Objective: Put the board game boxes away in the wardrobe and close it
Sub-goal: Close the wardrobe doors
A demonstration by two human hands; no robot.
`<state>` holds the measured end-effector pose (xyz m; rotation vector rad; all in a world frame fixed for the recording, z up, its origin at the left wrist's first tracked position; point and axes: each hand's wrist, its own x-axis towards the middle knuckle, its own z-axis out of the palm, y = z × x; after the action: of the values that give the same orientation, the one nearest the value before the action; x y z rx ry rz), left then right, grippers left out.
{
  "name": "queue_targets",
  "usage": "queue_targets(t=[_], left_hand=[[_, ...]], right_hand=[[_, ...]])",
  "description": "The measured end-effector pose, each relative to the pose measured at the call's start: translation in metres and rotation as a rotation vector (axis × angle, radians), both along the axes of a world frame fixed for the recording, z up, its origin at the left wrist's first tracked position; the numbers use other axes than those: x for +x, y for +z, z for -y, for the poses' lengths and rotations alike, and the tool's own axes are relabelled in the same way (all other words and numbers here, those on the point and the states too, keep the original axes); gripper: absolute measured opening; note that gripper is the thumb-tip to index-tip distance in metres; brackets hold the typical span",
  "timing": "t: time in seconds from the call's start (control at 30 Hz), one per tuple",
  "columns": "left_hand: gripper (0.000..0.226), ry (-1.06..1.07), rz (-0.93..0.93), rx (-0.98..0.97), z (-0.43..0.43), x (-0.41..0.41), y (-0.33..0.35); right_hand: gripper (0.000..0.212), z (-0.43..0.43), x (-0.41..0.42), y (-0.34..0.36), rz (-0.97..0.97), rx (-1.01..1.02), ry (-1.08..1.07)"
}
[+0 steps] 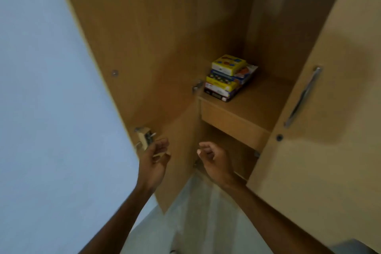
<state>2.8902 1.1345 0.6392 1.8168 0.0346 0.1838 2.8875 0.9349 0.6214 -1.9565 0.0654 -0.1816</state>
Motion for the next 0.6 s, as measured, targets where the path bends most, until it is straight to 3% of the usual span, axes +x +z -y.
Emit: queue_targets(t=[0.1, 0.27, 0.6], left_hand=[[0.031, 0.116, 0.083, 0.035, -0.05, -0.008, 0.02], [0.049, 0.229, 0.198, 0.094, -0.109, 0.031, 0.061], [0.029, -0.108, 0.272, -0.039, -0.149, 0.086, 0.076]], right_hand=[[0.022, -0.053, 0.011, 0.017, 0.034, -0.003, 0.116], [0.027, -0.12, 0.044, 0.055, 0.139, -0.026, 0.165], [0.025, -0.169, 0.07, 0.064, 0.225, -0.024, -0.083]])
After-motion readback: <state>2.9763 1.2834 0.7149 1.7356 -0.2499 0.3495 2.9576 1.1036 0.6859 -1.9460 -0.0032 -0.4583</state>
